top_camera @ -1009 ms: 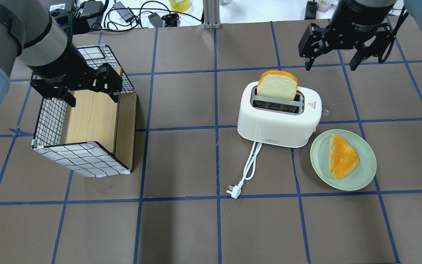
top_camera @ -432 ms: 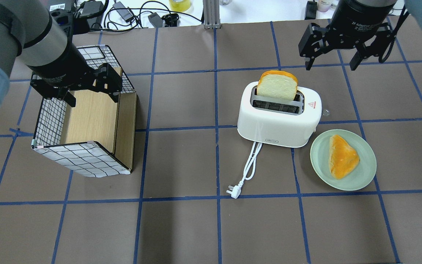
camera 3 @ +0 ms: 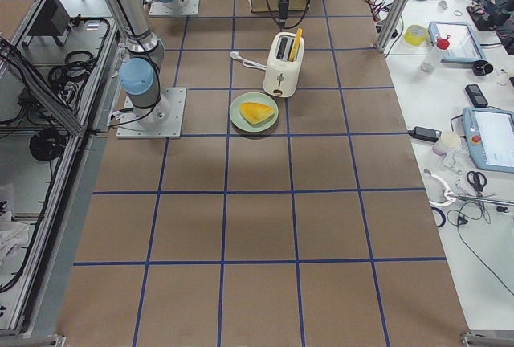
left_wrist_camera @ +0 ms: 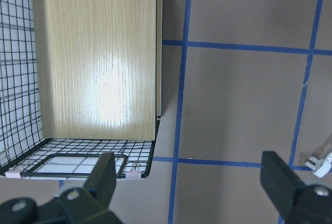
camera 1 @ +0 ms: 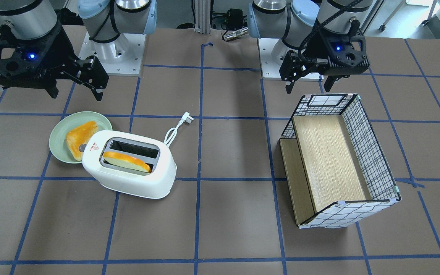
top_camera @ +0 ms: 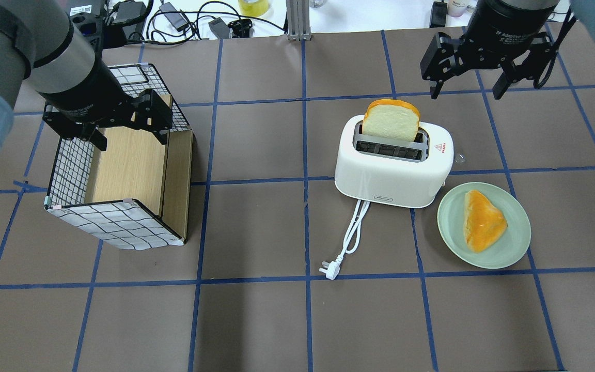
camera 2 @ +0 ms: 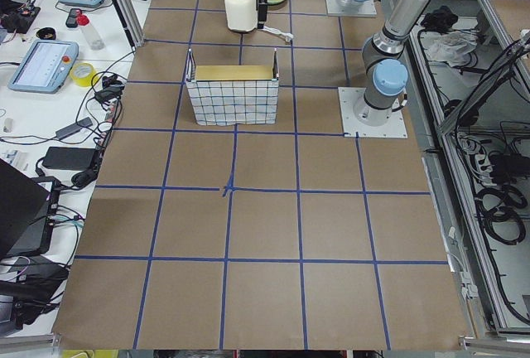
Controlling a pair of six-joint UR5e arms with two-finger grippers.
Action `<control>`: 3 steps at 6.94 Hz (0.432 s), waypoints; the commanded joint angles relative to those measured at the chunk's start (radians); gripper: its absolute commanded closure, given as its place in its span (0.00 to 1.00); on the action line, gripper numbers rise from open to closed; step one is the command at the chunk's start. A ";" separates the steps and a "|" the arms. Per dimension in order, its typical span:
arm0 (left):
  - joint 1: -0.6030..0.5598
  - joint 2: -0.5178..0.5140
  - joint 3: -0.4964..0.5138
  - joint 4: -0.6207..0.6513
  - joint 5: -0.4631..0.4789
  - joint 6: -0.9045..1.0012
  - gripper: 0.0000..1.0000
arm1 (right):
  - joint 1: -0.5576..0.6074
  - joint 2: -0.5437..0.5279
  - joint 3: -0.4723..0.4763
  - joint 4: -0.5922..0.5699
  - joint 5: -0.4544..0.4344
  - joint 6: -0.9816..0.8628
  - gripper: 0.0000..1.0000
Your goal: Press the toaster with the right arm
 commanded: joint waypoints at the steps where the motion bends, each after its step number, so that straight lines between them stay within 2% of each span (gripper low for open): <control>1: 0.000 0.000 0.000 0.000 0.000 0.000 0.00 | 0.001 0.000 0.000 0.000 0.002 0.000 0.00; 3: 0.000 0.000 0.000 0.000 0.000 0.000 0.00 | -0.005 0.000 0.000 -0.002 0.005 -0.006 0.00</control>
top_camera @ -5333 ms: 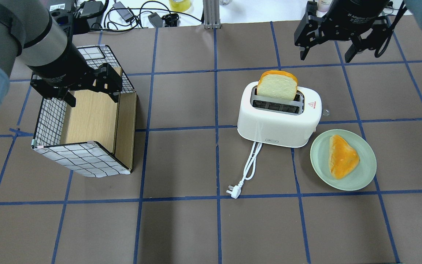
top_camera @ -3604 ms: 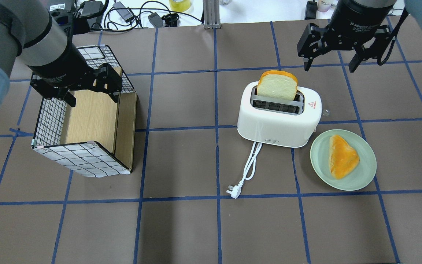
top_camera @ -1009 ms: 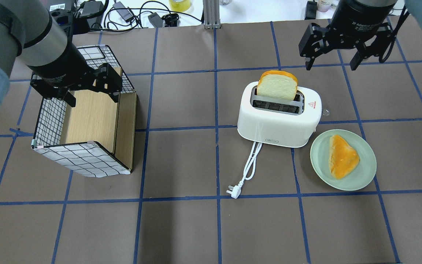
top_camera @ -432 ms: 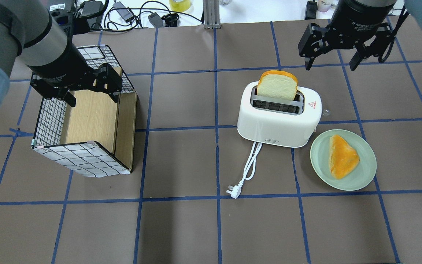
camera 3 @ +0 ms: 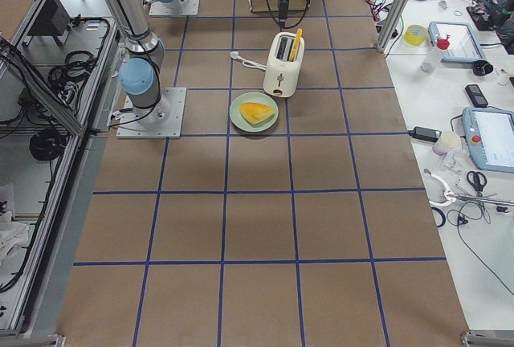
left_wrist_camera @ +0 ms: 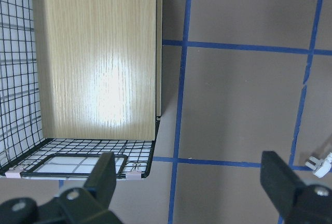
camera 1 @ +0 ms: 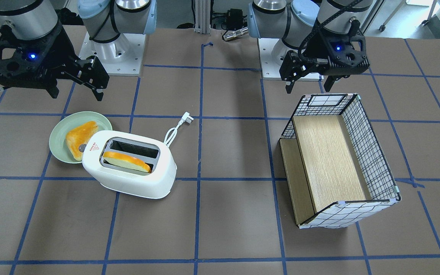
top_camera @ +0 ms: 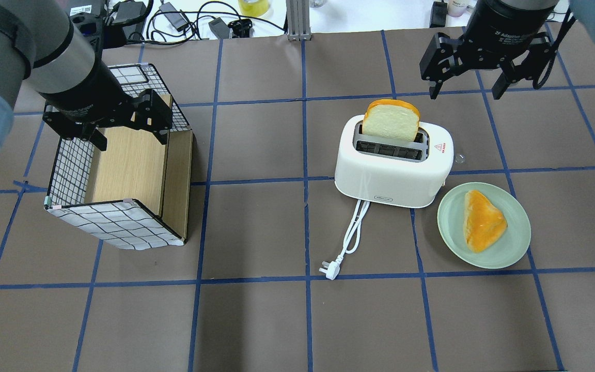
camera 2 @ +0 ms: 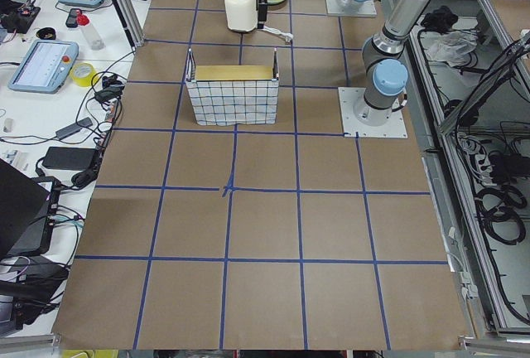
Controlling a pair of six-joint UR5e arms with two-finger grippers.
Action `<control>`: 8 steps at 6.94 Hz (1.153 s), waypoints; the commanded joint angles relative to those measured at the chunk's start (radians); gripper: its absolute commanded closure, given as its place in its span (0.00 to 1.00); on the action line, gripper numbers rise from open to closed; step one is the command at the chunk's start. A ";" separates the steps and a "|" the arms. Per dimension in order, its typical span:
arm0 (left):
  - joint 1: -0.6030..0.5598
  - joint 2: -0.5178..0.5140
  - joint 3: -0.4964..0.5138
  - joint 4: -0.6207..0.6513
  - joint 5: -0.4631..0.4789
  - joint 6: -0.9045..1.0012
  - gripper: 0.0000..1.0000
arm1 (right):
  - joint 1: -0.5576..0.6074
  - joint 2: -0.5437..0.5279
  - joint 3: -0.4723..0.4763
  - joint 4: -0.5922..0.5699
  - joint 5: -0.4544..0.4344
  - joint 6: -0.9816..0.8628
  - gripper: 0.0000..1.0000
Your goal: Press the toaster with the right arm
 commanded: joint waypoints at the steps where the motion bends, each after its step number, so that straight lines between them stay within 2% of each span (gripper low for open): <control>1: 0.000 0.000 0.000 0.000 0.000 0.000 0.00 | -0.023 0.006 0.000 -0.047 -0.004 -0.096 0.00; 2: 0.000 0.000 0.000 0.000 0.000 0.000 0.00 | -0.094 0.009 0.003 -0.049 -0.005 -0.214 0.00; 3: 0.000 0.000 0.000 0.000 0.000 0.000 0.00 | -0.238 0.017 0.011 -0.038 0.033 -0.369 0.02; 4: 0.000 0.000 0.000 0.000 0.000 0.000 0.00 | -0.378 0.037 0.038 -0.039 0.185 -0.534 0.08; 5: 0.000 0.000 0.000 -0.001 0.000 0.000 0.00 | -0.431 0.052 0.070 -0.047 0.247 -0.588 0.27; 6: 0.000 0.000 0.000 0.000 0.000 0.000 0.00 | -0.431 0.073 0.087 -0.049 0.252 -0.585 0.58; 7: 0.000 0.000 0.000 0.000 0.000 0.000 0.00 | -0.433 0.093 0.095 -0.044 0.313 -0.588 0.79; 8: 0.000 0.000 0.000 0.000 0.000 0.000 0.00 | -0.433 0.104 0.106 -0.043 0.370 -0.590 0.84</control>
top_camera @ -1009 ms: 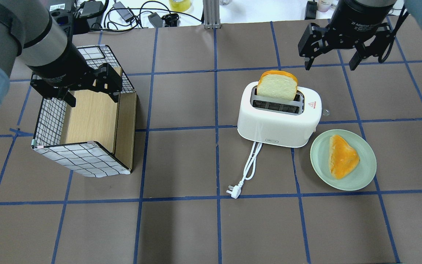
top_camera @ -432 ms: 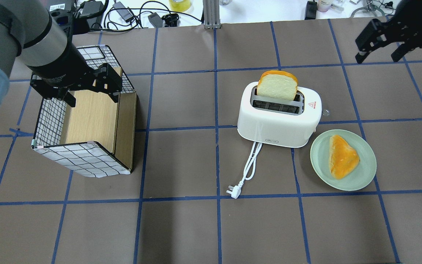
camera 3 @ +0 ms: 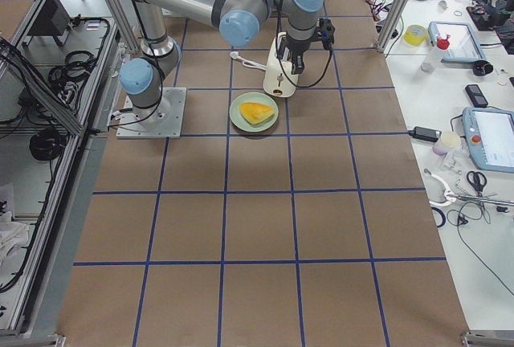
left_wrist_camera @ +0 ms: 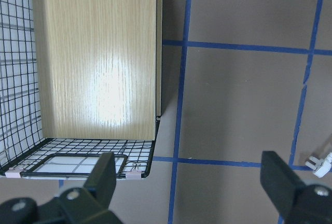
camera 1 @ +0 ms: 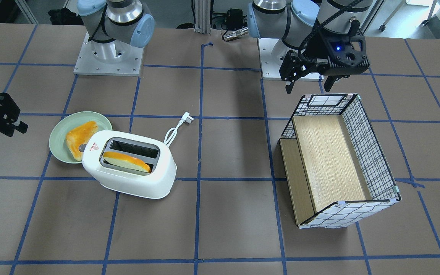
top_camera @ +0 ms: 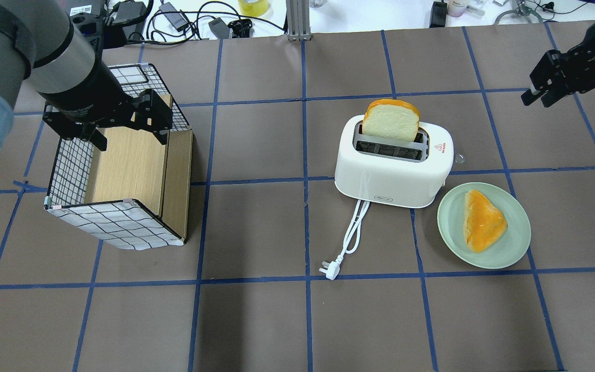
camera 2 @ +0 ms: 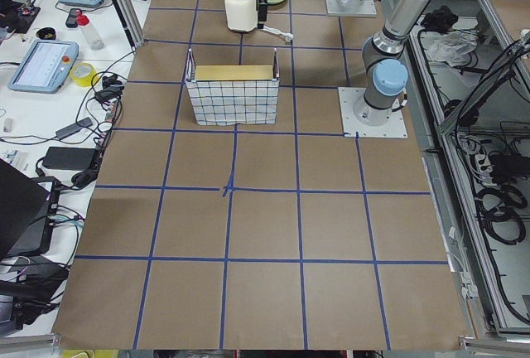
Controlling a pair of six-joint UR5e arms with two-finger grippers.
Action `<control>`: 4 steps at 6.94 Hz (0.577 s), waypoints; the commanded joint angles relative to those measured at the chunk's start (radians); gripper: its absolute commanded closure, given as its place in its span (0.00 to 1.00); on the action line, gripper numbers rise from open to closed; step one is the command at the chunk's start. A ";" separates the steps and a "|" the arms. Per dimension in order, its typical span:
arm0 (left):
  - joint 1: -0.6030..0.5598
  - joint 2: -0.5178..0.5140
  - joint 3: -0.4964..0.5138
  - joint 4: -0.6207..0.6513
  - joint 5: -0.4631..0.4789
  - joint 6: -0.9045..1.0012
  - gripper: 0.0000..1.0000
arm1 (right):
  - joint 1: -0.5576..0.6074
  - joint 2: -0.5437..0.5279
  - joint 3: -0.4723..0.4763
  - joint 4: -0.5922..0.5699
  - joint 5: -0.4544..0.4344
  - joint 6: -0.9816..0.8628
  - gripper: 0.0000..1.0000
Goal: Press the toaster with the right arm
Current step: 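Swing the right gripper out and down beside the toaster's lever side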
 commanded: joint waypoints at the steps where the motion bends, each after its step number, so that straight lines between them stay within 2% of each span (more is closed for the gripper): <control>1: 0.000 0.000 0.000 0.000 0.000 0.000 0.00 | -0.004 0.024 0.037 0.011 0.149 -0.005 0.98; 2: 0.000 0.000 0.000 0.000 0.000 0.000 0.00 | -0.004 0.024 0.073 0.014 0.213 -0.006 1.00; 4: 0.000 0.000 0.000 0.000 -0.002 0.000 0.00 | -0.004 0.049 0.135 -0.006 0.247 -0.081 1.00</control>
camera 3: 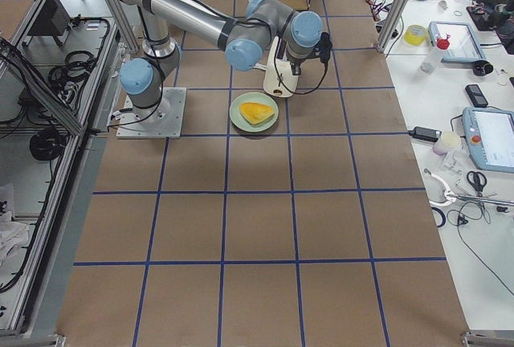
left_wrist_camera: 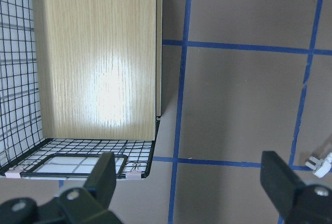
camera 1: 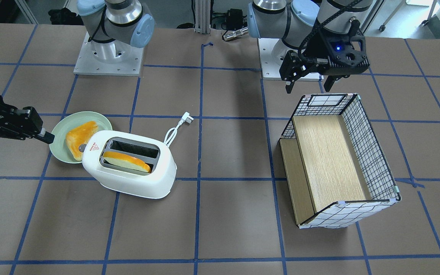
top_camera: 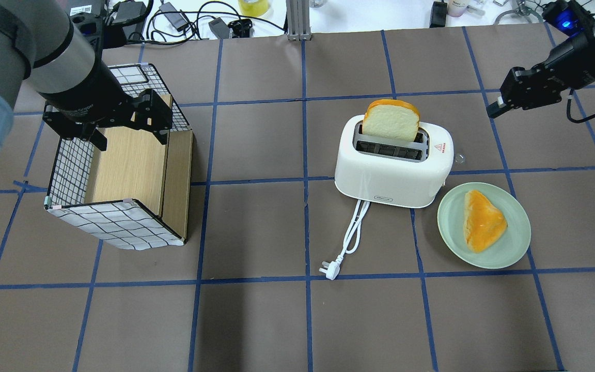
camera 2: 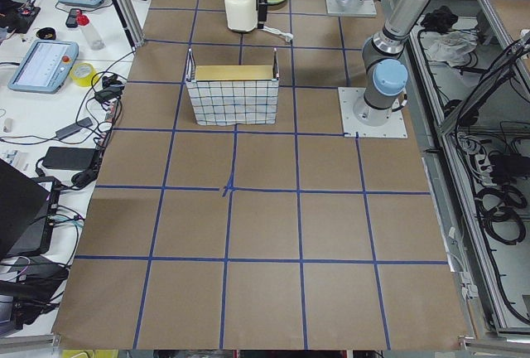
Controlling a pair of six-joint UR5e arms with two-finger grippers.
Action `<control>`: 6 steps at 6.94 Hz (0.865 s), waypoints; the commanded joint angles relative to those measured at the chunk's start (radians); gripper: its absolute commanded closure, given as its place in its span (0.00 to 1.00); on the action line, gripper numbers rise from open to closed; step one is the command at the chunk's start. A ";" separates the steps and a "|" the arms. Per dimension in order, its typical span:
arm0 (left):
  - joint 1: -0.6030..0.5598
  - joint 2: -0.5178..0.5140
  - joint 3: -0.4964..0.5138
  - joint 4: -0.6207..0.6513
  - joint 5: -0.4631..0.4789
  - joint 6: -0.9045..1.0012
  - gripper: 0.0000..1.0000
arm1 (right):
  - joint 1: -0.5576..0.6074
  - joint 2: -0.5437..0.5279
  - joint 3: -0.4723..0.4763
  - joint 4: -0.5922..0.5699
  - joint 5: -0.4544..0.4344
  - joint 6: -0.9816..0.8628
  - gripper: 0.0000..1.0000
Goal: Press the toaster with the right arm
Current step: 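Swing the right gripper out and down beside the toaster's lever side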
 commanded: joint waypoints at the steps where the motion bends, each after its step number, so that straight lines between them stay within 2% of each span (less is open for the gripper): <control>1: 0.000 0.000 0.000 0.000 -0.001 0.000 0.00 | 0.000 0.047 0.059 -0.006 0.041 -0.064 1.00; 6: 0.000 0.000 0.000 0.000 0.000 0.000 0.00 | 0.000 0.086 0.121 -0.006 0.037 -0.069 1.00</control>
